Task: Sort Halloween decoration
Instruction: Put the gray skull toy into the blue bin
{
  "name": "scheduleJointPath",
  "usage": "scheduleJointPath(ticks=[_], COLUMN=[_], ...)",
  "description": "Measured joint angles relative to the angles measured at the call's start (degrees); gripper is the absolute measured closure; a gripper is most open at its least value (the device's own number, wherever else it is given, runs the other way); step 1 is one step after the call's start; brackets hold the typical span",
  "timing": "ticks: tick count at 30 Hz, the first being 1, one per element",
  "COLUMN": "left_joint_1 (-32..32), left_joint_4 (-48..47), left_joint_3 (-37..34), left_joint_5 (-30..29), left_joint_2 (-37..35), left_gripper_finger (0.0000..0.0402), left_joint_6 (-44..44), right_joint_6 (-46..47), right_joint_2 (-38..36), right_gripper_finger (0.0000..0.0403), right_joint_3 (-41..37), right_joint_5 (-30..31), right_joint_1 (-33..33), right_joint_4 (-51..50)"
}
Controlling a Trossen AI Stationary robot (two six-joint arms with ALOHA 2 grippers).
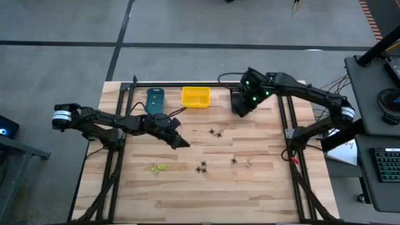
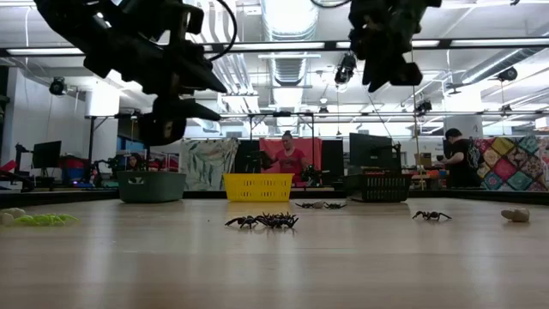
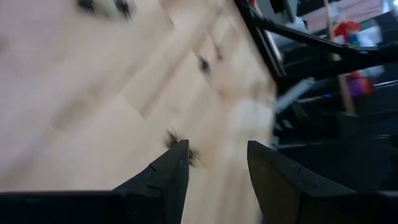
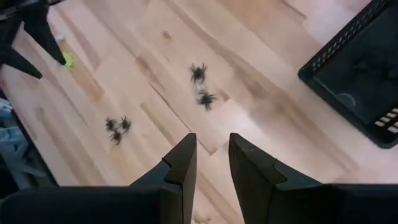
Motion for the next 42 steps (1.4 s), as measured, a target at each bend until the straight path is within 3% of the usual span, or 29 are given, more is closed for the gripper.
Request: scheduleJointPath(ticks=[6, 11, 19, 27, 31, 37, 42], left_joint_1=[-3.31, -9.17, -17.84, -20.59, -20.25, -17.63, -15.56], left_joint_4=[-3.74, -6.47, -9.57, -11.38, -15.55, -30.59, -45.4], left_joint_3=[0.02, 0.02, 0.02, 1.57, 5.85, 15.04, 23.8], left_joint_5=[6.96, 9.31, 9.52, 8.76, 5.54, -2.96, -13.03], left_joint_2=[-0.32, -0.5, -1.34, -3.75, -4.76, -3.88, -1.19], left_gripper_finger=[0.0266, 0.0281, 0.0286, 0.0286, 0.0286, 0.0286, 0.0286], left_joint_6=[-10.57, -17.02, -25.19, -30.09, -26.03, -14.8, 7.13], right_joint_6=[4.28, 4.96, 5.17, 6.76, 2.08, -4.65, -13.62], right_joint_2=[-2.63, -3.03, -3.03, -3.03, -3.03, -3.03, -3.03], right_gripper_finger=[0.0319, 0.0319, 0.0319, 0.0319, 0.0319, 0.0319, 0.0319], right_joint_3=[-2.89, -4.66, -5.86, -8.19, -11.74, -20.15, -25.43], right_joint_5=[6.52, 6.57, 6.59, 6.65, 6.53, 1.95, 0.4], right_joint_1=[4.82, 6.36, 6.47, 7.07, 8.2, 8.66, 9.48], right_joint_4=[-0.05, 0.44, 1.34, 1.77, 7.27, 27.72, 43.58])
